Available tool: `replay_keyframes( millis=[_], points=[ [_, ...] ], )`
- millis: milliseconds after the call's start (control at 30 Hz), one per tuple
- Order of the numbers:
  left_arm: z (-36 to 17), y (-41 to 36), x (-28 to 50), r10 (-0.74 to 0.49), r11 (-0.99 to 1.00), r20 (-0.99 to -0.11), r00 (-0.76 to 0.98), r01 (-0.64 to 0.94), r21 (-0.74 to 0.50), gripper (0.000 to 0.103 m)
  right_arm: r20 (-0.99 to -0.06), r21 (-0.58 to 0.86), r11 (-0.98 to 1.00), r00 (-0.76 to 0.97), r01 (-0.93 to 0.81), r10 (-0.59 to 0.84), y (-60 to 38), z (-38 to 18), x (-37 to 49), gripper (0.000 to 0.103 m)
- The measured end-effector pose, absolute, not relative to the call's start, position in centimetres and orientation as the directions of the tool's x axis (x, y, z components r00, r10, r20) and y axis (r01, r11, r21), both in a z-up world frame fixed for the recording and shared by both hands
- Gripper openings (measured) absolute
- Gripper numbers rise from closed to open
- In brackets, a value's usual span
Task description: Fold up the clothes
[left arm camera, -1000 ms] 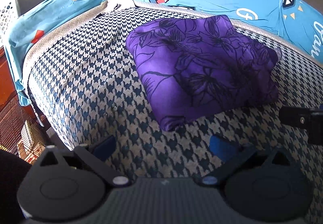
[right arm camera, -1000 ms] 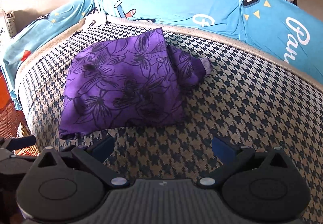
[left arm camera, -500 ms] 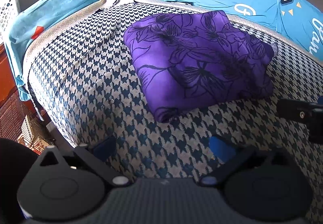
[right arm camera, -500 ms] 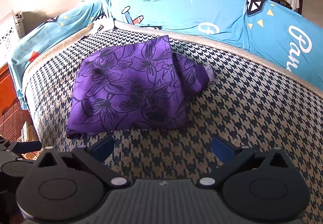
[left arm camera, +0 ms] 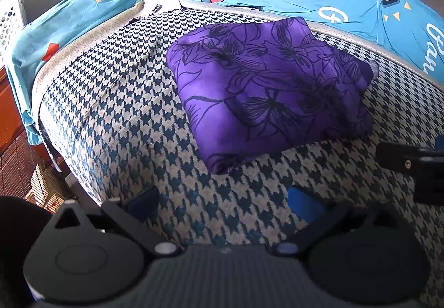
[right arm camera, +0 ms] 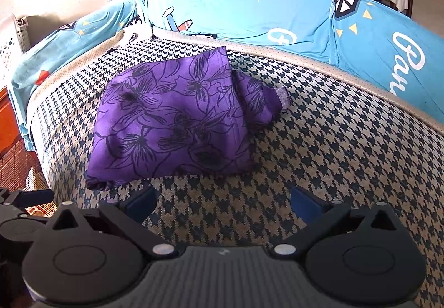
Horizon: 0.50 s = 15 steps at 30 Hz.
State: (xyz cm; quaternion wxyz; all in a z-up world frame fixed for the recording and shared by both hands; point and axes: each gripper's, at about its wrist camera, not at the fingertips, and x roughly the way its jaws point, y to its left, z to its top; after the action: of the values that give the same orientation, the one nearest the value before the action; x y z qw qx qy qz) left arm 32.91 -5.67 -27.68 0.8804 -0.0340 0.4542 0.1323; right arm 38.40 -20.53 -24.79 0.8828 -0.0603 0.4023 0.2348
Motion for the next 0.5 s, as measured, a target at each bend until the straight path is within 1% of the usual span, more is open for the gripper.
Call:
replay_keyframes(
  millis=[300,500],
  points=[
    [-27.25,-5.70,32.59,0.169,0.968,-0.807,0.566,-0.248,0.028,0.103,-0.743,0.039,0.883,0.577,-0.468,0.339,-20.17,-24.98,38.11,0.103],
    [-27.11,-5.54,32.54,0.143,0.969,-0.805,0.576,-0.246,-0.004,0.103,-0.736,0.036,0.887,0.588,-0.461,0.335,-20.25,-24.90,38.09,0.103]
  ],
)
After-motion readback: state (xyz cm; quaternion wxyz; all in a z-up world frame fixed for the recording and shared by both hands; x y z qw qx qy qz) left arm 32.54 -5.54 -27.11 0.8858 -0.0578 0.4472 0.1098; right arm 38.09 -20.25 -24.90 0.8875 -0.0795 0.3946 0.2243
